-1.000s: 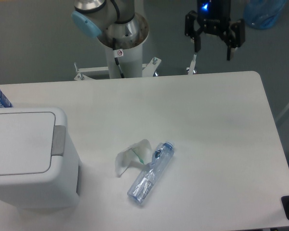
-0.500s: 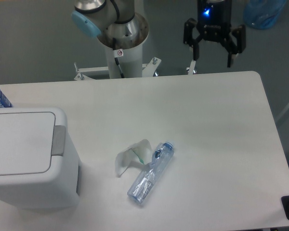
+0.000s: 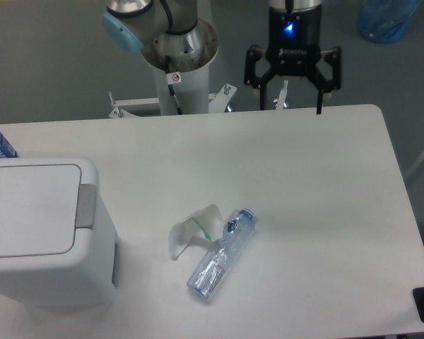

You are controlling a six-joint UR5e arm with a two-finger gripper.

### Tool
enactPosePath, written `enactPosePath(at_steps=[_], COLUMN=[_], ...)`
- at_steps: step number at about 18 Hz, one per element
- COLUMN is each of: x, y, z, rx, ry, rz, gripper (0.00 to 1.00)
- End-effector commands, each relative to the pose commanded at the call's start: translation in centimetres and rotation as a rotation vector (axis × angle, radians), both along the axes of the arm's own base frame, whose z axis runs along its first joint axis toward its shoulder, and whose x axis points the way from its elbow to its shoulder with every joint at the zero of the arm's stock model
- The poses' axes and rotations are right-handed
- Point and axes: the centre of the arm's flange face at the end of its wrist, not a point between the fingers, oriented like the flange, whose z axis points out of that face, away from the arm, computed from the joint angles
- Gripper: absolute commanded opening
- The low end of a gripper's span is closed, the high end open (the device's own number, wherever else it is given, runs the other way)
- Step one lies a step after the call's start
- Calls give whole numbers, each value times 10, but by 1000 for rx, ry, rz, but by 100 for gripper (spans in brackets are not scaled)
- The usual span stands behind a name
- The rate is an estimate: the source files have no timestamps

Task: Open the trash can
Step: 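Move the gripper over the white trash can lid and lower it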

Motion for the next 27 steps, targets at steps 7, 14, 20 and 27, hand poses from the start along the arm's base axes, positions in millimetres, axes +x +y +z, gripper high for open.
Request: enactPosePath(at_steps=[7, 14, 20, 27], x=[44, 79, 101, 121], y=[62, 143, 176, 191], z=[-4, -22, -36, -43], rx=[71, 92, 96, 113], ry=[-103, -121, -167, -195], rz=[40, -66, -74, -64], gripper=[100, 100, 100, 100])
